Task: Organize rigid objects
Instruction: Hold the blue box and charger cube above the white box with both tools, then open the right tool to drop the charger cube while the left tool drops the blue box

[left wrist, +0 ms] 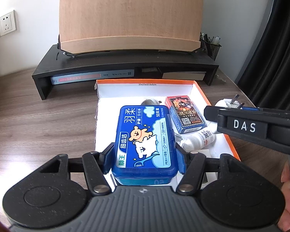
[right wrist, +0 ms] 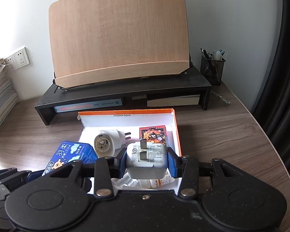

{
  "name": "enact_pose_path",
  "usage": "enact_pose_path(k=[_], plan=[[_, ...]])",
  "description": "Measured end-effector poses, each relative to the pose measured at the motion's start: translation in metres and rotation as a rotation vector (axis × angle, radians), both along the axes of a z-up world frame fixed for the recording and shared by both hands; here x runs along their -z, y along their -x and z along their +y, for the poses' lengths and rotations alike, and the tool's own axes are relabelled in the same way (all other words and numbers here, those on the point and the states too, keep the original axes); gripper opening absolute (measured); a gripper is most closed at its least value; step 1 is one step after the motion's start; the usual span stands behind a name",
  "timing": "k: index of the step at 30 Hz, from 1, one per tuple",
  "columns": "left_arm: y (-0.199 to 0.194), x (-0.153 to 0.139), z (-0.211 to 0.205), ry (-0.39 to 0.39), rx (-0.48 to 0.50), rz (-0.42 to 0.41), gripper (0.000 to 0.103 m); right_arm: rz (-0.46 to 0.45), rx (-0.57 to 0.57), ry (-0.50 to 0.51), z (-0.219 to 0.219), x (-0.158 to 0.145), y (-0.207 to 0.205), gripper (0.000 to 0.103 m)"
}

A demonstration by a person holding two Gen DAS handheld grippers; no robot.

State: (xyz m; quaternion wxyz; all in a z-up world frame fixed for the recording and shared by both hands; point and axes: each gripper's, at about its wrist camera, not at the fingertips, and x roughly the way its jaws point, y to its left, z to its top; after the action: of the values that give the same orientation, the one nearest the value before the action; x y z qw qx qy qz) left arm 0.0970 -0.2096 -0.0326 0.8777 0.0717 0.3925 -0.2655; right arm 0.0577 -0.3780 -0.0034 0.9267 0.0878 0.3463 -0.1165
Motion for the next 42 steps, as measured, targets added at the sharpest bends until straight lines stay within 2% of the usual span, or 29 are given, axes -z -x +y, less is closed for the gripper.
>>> enact_pose_path(k=[20,31,38,42], plan=[[0.003,-0.001,0.000,0.000,0.008,-0.005,0.062,-0.004,0.003,0.011,0.001,0.000,0.000,0.051],[0.003,0.001,-0.002,0.008,0.027,0.020,0.064,-0.021,0.035,0.027,-0.005,-0.005,0.006,0.054],[0.009,-0.005,-0.002,0.019,0.022,0.008,0.070,-0.048,0.049,0.037,-0.007,-0.013,0.021,0.054],[0.015,-0.016,0.000,0.021,-0.004,-0.016,0.079,-0.073,0.049,0.042,-0.010,-0.023,0.034,0.058]])
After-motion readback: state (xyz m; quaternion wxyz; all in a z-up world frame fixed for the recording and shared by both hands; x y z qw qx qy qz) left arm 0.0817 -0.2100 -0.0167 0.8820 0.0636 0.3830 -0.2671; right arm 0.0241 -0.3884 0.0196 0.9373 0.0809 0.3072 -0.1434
